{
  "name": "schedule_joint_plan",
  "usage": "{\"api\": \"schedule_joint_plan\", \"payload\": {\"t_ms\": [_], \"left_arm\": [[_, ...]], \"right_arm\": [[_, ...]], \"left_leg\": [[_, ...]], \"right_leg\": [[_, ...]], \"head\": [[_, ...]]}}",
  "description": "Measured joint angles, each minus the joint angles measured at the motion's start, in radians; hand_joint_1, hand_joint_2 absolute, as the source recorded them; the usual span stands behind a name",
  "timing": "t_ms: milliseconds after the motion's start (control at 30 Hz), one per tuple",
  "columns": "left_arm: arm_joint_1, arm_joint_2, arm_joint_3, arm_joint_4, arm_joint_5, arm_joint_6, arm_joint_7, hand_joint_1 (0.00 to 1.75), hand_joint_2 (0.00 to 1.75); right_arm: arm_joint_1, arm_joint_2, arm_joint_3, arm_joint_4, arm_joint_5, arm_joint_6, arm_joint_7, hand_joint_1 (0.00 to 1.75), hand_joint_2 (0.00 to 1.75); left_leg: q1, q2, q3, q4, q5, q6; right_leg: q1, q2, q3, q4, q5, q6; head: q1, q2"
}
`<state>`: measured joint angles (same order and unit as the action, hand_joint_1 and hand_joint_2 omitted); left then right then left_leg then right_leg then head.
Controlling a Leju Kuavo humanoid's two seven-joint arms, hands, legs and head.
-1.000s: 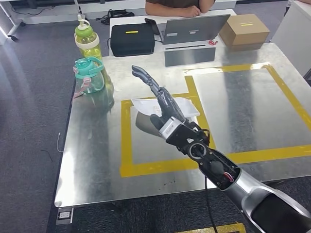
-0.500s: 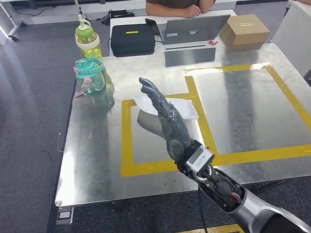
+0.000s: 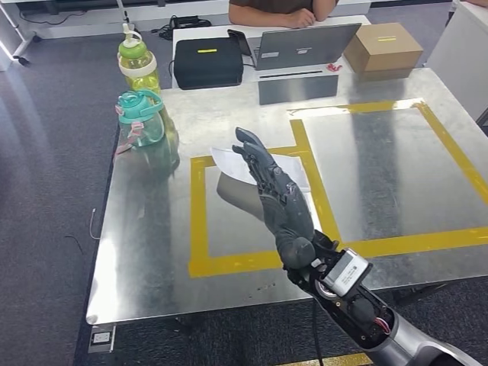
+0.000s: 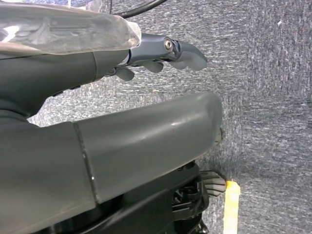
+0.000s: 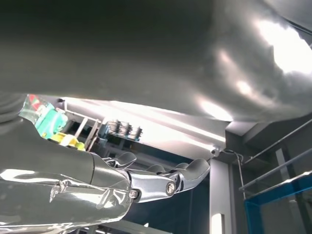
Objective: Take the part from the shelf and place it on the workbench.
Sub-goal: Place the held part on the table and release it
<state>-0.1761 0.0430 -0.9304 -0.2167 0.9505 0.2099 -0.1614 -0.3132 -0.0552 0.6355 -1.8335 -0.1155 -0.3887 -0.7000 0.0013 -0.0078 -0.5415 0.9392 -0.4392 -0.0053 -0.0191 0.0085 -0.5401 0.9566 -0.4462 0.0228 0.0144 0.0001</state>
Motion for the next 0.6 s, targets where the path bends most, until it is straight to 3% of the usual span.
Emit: {"api": "schedule_joint_plan", "payload": {"t_ms": [267,367,433,500,567,600], "left_arm": [[0.001,-0.001,0.0,0.0,0.008,-0.009,0.013,0.0,0.0],[0.001,0.0,0.001,0.0,0.016,-0.015,0.024,0.0,0.0],[0.001,-0.003,0.002,0.0,0.017,-0.02,0.03,0.0,0.0],[0.001,-0.006,0.003,0.0,0.018,-0.023,0.035,0.0,0.0],[0.002,-0.007,0.003,0.0,0.019,-0.024,0.037,0.0,0.0],[0.003,-0.008,0.004,0.0,0.019,-0.024,0.038,0.0,0.0]], "right_arm": [[0.001,0.001,-0.008,-0.007,0.007,0.001,0.0,0.0,0.0],[0.001,0.002,-0.01,-0.007,0.012,0.001,0.0,0.0,0.0],[0.001,0.003,-0.012,-0.01,0.014,0.001,0.0,0.0,0.0],[0.001,0.003,-0.012,-0.012,0.014,0.001,0.0,0.0,0.0],[0.002,0.003,-0.012,-0.012,0.01,-0.001,0.0,0.0,0.0],[0.004,0.003,-0.012,-0.012,0.008,-0.002,0.001,0.0,0.0]], "left_leg": [[-0.001,0.0,0.0,0.001,-0.001,0.001],[-0.004,-0.001,0.001,0.0,0.0,0.017],[0.005,0.003,0.019,-0.033,0.016,0.026],[0.016,0.008,0.037,-0.063,0.029,0.028],[0.018,0.01,0.041,-0.068,0.03,0.028],[0.02,0.01,0.041,-0.067,0.029,0.027]], "right_leg": [[-0.001,0.0,0.0,-0.001,0.0,0.001],[-0.006,0.0,0.005,-0.013,0.007,0.012],[-0.003,-0.001,0.005,-0.012,0.003,0.018],[0.0,-0.003,-0.027,0.061,-0.043,0.023],[-0.004,-0.003,-0.09,0.202,-0.105,0.032],[-0.008,-0.003,-0.113,0.253,-0.118,0.036]], "head": [[0.0,0.0],[-0.003,0.0],[-0.005,0.0],[0.001,0.0],[0.009,0.0],[0.012,0.0]]}}
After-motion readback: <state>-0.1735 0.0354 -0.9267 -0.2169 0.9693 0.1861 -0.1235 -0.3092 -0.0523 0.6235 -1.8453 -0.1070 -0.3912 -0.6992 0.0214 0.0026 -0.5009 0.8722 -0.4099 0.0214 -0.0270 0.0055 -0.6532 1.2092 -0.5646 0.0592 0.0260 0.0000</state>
